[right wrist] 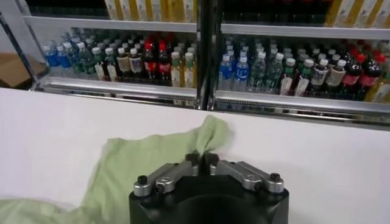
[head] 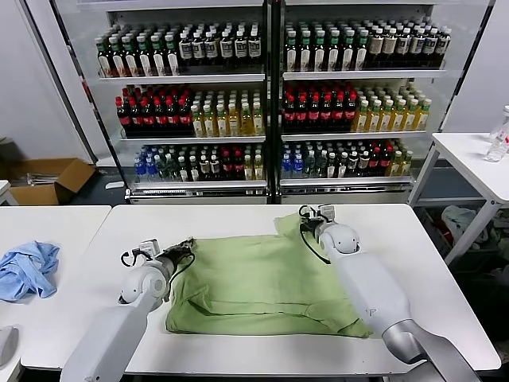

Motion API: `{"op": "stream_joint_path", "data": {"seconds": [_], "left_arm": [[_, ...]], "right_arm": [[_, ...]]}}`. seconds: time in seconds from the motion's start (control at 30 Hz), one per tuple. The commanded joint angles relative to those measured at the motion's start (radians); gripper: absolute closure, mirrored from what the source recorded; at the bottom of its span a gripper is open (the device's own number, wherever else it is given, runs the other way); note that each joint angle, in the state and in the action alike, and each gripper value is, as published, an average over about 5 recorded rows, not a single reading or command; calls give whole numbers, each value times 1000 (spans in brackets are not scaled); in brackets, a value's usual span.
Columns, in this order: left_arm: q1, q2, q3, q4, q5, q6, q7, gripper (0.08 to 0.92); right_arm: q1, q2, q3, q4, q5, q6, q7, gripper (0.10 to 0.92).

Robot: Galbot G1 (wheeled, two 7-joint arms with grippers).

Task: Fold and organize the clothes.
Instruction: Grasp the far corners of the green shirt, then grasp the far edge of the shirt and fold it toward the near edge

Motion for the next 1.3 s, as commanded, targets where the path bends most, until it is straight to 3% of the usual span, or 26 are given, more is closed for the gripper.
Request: {"op": "stream_joint_path", "data": {"seconds": [0.03, 0.63, 0.93, 1.3], "left_arm": [[29, 7, -55, -69, -139, -45, 11, 900], [244, 93, -252, -411, -323, -37, -12, 911], [383, 129, -269, -556, -269, -13, -40, 911], [446, 144, -226, -589, -23, 28, -34, 911]], "right_arm": [[-43, -63, 16, 212, 59, 23, -5, 918], [-417, -331, 212, 758, 170, 6, 59, 918], [-771, -361, 394, 1022, 163, -25, 106, 918], [-1030, -276, 506, 1103, -6, -27, 117, 915]]}}
